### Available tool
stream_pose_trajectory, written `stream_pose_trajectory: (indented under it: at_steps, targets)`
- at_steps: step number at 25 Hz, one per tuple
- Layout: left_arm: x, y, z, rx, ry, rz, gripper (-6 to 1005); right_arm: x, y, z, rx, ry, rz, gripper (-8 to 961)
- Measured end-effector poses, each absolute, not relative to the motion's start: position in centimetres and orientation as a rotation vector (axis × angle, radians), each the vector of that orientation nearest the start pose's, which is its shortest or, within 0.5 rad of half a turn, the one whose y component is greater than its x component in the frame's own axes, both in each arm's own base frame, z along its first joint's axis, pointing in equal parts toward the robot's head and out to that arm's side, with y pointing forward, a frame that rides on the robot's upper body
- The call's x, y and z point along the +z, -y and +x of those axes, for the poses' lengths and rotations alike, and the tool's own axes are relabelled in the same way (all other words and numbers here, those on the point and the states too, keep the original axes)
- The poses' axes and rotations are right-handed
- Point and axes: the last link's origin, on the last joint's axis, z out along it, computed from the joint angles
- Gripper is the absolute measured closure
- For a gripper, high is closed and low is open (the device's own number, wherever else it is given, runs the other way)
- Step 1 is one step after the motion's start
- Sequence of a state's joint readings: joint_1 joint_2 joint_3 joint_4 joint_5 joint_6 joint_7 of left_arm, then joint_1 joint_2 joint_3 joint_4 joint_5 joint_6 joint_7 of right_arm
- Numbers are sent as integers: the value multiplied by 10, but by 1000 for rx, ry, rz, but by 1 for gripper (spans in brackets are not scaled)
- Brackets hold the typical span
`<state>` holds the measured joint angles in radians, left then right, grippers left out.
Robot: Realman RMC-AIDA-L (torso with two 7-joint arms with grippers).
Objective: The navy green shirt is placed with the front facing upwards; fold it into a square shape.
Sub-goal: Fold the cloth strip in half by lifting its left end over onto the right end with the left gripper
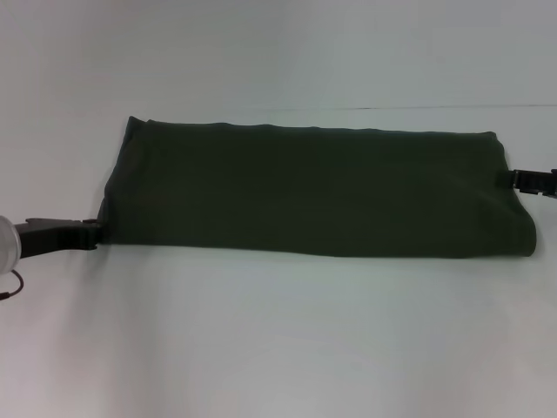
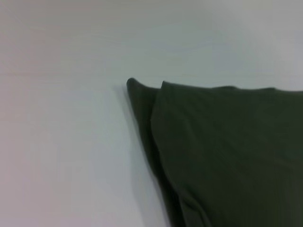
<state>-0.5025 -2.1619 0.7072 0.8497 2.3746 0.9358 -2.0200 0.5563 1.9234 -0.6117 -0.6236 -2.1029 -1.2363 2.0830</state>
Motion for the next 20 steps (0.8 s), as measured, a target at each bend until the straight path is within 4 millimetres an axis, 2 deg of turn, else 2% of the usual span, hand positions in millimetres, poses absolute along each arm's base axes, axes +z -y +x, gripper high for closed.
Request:
stream_pose_trajectory:
  at_steps: [3,7,12,20]
  targets:
    - [14,-375,-328,-182,1206,-2063,759,75,-379,326,563,-1466,-2093,282]
    - [15,-375,-327,-185,1204,-2066,963,76,-379,327,564,-1468,-2093,283]
    - [16,-375,-327,-185,1203,-2066,1001,77,-378,330,543,-1472,-2091,283]
    - [25,-369,-332,-185,1207,-2060,1000,73,-371,342,389,-1537,-2088,299]
